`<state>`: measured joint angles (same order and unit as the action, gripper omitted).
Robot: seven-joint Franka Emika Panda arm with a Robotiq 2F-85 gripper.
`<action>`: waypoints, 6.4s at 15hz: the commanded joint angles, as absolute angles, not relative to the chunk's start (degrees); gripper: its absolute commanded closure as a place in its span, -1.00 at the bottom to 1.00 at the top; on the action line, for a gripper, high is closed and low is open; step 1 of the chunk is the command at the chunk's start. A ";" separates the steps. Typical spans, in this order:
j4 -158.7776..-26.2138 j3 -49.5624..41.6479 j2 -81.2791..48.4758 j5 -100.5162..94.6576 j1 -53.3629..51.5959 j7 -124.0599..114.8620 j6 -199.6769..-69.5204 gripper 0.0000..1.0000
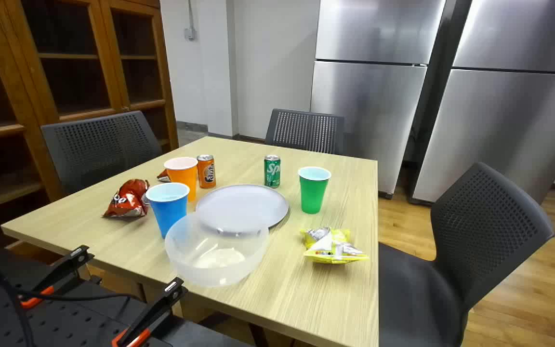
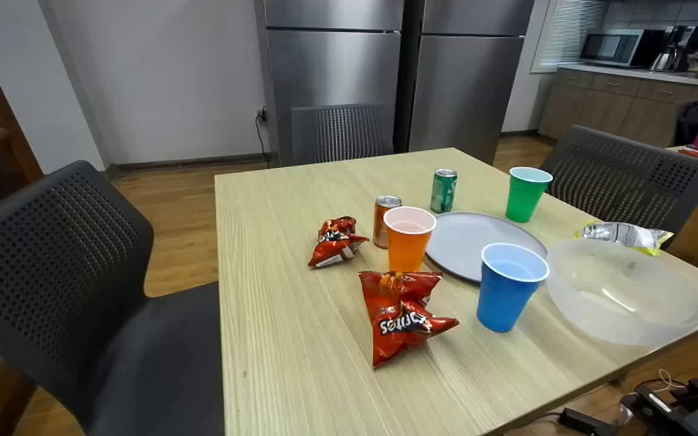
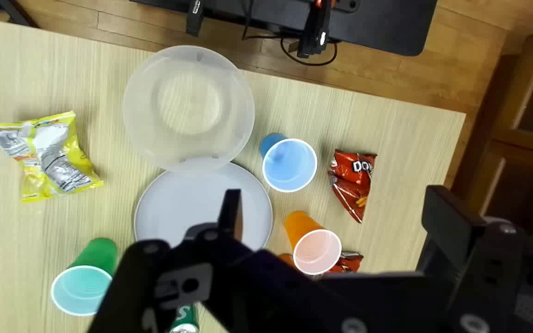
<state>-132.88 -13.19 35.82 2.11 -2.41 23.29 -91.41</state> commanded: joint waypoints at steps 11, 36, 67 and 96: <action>-132.65 -12.38 35.34 1.51 -0.92 23.78 -91.99 -1.00; -124.41 -16.07 5.55 3.91 3.92 26.31 -119.03 -1.00; -113.71 -10.12 -13.89 9.46 7.68 21.24 -125.34 -1.00; -88.82 -8.53 -43.64 6.38 9.09 0.52 -129.69 -1.00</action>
<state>-94.16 -9.38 -40.36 8.26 8.16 3.78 -132.37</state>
